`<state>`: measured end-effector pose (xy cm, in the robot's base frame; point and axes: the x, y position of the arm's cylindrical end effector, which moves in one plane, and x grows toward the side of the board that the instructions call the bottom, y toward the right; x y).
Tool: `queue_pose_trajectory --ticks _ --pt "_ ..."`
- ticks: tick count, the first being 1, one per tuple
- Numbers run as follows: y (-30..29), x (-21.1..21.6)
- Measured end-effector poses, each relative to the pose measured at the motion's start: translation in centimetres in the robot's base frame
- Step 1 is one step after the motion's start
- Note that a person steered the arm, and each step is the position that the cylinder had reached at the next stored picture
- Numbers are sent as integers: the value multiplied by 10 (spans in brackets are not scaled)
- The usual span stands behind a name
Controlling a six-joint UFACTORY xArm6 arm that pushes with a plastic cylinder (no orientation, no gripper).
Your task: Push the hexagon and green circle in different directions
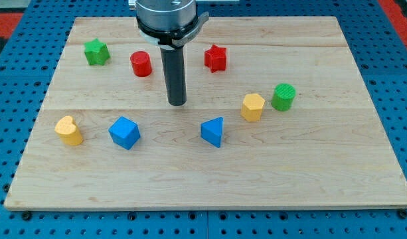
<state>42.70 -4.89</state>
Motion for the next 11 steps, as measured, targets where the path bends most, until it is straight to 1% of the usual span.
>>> queue_pose_trajectory --ticks 3,4,5,6,7,8,11 --pt "15 -2" --pt "47 -17" --pt "146 -17" --pt "172 8" --pt "148 29" --pt "148 18" --pt "147 10"
